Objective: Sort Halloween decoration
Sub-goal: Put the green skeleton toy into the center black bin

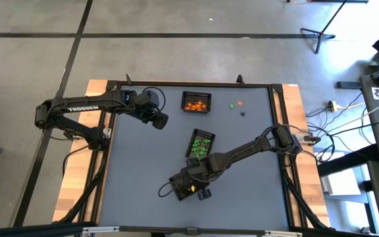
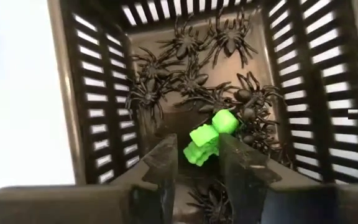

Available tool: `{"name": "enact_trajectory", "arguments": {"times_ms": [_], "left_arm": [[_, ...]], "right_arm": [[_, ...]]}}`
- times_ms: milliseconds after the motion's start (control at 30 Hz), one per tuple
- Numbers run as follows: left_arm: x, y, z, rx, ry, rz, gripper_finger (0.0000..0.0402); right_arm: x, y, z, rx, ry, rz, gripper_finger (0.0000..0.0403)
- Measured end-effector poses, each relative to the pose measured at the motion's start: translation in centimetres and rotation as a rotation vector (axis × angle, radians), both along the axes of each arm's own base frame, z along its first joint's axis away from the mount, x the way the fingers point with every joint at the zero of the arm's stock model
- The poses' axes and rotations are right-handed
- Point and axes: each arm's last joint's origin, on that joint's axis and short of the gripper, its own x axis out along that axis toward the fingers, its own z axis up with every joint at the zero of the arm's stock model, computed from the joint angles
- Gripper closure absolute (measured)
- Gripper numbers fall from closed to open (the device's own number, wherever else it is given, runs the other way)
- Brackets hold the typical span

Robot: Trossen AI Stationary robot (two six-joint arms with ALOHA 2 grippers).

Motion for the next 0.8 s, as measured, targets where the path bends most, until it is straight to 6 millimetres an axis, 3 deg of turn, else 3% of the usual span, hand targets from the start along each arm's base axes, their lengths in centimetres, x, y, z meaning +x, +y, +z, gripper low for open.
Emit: {"name": "enact_trajectory", "arguments": {"times_ms": [300, 467, 633, 800], "left_arm": [[0.0, 0.0, 0.0, 0.0, 0.0, 0.0, 0.0226], [0.0, 0.0, 0.0, 0.0, 0.0, 0.0, 0.0226], [0.0, 0.0, 0.0, 0.0, 0.0, 0.0, 0.0226], [0.0, 0.0, 0.0, 0.0, 0.0, 0.0, 0.0226]], "right_arm": [[0.2, 0.0, 0.2, -0.005, -0.016, -0.022, 0.0208], [0.1, 0.0, -0.1, -0.001, -0.017, -0.042, 0.0189], [-0.1, -0.2, -0.6, -0.008, -0.007, -0.085, 0.0214], [-0.3, -0.4, -0.9, -0.036, 0.006, -0.107, 0.0285]]}}
